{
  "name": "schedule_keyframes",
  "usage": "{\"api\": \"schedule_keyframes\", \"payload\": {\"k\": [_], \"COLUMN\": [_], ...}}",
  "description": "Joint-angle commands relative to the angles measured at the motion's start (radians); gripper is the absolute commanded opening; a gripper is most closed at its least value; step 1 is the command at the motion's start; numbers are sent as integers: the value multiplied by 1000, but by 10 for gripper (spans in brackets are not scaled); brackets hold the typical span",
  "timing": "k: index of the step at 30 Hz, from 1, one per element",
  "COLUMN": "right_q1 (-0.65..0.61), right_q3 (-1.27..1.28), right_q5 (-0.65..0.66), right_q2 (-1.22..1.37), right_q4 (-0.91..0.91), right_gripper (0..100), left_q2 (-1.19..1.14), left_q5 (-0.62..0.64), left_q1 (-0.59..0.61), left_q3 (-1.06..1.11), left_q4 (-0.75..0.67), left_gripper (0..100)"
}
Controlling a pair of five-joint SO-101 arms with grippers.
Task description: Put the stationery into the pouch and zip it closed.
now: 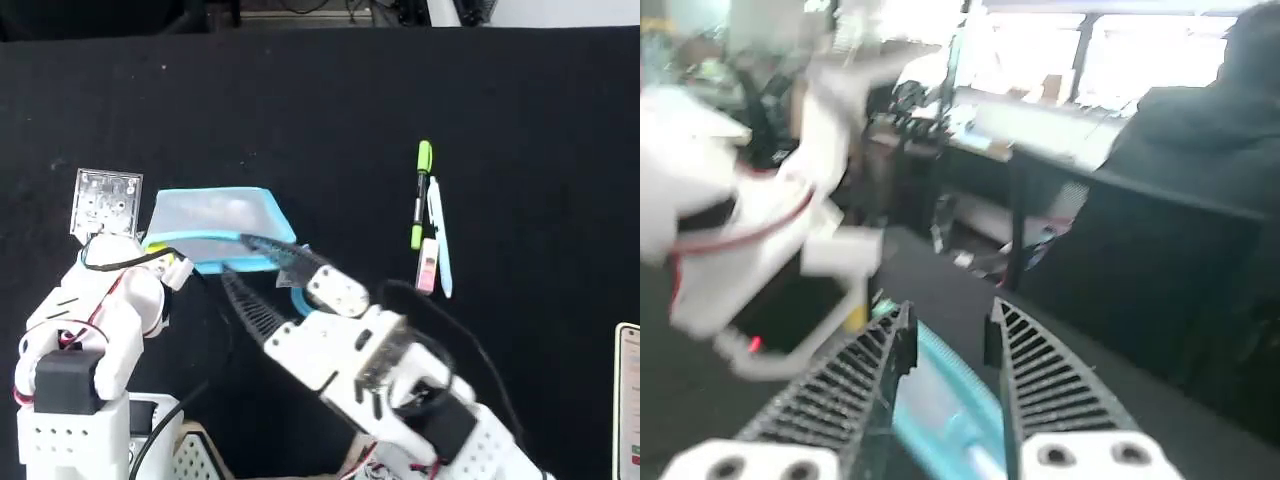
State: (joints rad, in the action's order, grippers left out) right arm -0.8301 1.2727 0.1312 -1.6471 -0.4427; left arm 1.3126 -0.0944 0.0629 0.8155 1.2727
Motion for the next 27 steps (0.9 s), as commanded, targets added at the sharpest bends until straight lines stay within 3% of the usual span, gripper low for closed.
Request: {"api": "schedule_keyframes", "payload": {"k": [1, 5, 11, 17, 27], "right_q1": [133, 356, 675, 787, 881], "right_q3": [-243, -441, -533, -495, -627], "right_q5": [0, 6, 6, 5, -2], "right_q2": [-5, 1, 2, 160, 825], "right_q4": [-212, -483, -612, -690, -692], "right_gripper": [103, 104, 106, 106, 106], "left_q2": [6, 6, 6, 6, 6], "left_q5": [-11, -11, -11, -11, -11], "left_q1": [12, 12, 12, 12, 12], "left_q3": [-12, -12, -12, -12, -12], "left_q4": [3, 3, 3, 3, 3], "left_gripper": [30, 30, 30, 30, 30]}}
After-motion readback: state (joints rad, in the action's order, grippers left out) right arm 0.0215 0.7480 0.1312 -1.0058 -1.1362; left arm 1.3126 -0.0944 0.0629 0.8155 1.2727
